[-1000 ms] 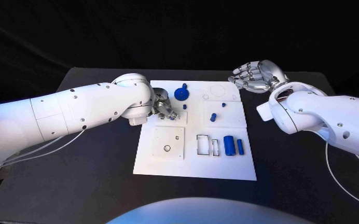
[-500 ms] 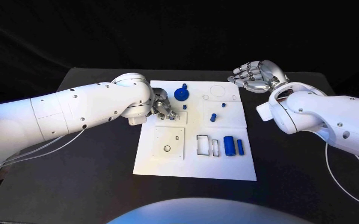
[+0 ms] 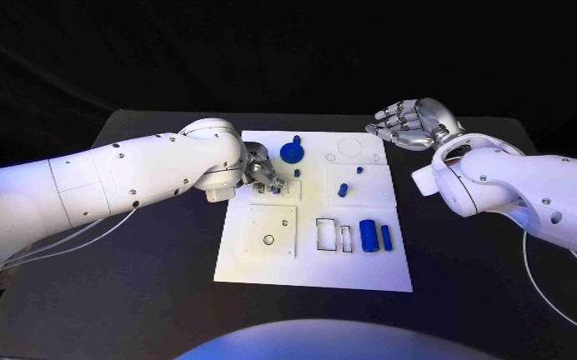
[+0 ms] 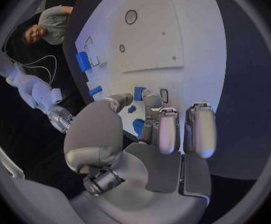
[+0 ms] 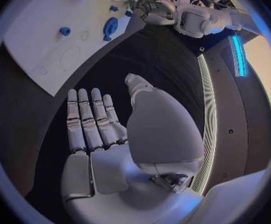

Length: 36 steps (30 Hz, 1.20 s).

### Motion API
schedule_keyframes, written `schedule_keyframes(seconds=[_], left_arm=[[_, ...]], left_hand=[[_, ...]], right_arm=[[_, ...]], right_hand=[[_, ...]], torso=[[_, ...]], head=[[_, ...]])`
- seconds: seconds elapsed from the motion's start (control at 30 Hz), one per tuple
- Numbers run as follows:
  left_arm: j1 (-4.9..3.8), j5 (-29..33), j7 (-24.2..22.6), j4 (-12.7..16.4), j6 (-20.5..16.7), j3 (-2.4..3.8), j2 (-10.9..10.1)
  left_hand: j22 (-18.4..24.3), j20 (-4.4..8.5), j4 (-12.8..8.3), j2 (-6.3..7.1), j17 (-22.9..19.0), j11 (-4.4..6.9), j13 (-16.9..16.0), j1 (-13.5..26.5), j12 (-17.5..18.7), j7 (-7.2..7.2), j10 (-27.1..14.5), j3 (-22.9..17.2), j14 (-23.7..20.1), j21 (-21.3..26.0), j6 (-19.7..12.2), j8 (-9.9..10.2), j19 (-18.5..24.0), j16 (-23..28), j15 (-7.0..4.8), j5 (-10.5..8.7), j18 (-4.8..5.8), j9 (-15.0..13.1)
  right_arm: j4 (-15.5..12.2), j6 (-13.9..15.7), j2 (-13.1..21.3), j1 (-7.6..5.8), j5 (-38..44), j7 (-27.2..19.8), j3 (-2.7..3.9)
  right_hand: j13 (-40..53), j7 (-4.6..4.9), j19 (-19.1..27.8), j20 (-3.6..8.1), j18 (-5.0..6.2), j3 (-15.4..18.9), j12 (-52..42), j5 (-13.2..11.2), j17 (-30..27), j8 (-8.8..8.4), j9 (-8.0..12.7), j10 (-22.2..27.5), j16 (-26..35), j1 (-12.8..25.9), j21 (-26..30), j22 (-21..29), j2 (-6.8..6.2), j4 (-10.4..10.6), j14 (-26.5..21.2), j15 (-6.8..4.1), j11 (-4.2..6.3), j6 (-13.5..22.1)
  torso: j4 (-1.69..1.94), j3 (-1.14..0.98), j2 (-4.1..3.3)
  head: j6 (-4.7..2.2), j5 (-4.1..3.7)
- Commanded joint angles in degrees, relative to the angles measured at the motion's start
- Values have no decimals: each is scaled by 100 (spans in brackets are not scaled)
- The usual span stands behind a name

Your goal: Assemble the parts on the task board

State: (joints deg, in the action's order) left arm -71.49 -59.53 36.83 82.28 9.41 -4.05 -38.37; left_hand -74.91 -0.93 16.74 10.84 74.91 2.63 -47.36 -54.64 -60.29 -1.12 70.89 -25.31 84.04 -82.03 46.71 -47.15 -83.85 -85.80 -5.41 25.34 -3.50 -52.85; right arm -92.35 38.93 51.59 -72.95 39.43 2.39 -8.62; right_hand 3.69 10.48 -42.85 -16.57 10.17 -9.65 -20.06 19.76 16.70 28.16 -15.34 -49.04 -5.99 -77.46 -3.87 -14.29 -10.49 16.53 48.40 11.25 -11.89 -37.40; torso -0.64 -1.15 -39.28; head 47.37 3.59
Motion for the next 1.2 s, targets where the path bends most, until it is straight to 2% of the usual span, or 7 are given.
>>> schedule_keyframes(seconds=[0.03,0.17,0.53,0.73,1.2], left_arm=[[2,32,8,-6,-22,4,6],[3,35,8,-9,-27,10,3],[3,37,-4,-8,-32,25,-10],[3,36,-7,16,59,29,-21],[5,30,8,111,121,29,-58]], left_hand=[[-652,15,2,-31,1071,-21,-10,77,-7,-46,-16,94,491,29,9,40,-60,31,-22,-166,89,8],[-654,14,5,-42,1072,-22,-9,106,-6,-46,-16,135,491,29,11,43,-62,29,-22,-221,90,10],[-655,14,-8,-76,1074,-19,-14,95,-10,-40,-13,145,492,30,16,42,-62,27,-22,-221,89,9],[-656,17,-33,-35,1066,-13,-4,-16,-2,-33,-21,179,490,35,5,42,-61,35,-27,-230,88,3],[-655,20,-27,-54,1052,-12,6,-256,9,-35,-37,185,486,49,-38,85,-57,49,-29,-105,86,21]], right_arm=[[1,-35,-7,3,15,-61,0],[4,-50,-8,4,14,-56,0],[12,-86,-8,5,13,-36,-1],[12,-103,-9,6,13,-27,-2],[10,-132,-5,9,13,-3,-3]], right_hand=[[-6,482,35,3,-97,53,21,38,-12,29,8,7,26,-23,32,12,33,3,-48,4,-53,35],[-6,483,41,3,-98,56,22,38,-16,31,10,7,28,-23,32,16,34,3,-52,5,-54,35],[-4,483,69,3,-106,70,21,39,-35,43,16,0,37,-21,32,35,39,5,-68,11,-55,31],[-4,482,78,3,-108,73,21,37,-41,47,18,-2,40,-21,32,41,42,5,-74,13,-55,29],[-4,481,94,3,-112,78,21,33,-51,56,21,-7,44,-22,31,51,47,5,-83,16,-55,24]], torso=[[-3,-7,-1],[-4,-10,-4],[-7,-13,-3],[-5,-11,1],[-1,-5,-2]], head=[[-3,2],[-9,0],[-5,-4],[0,-5],[3,-7]])
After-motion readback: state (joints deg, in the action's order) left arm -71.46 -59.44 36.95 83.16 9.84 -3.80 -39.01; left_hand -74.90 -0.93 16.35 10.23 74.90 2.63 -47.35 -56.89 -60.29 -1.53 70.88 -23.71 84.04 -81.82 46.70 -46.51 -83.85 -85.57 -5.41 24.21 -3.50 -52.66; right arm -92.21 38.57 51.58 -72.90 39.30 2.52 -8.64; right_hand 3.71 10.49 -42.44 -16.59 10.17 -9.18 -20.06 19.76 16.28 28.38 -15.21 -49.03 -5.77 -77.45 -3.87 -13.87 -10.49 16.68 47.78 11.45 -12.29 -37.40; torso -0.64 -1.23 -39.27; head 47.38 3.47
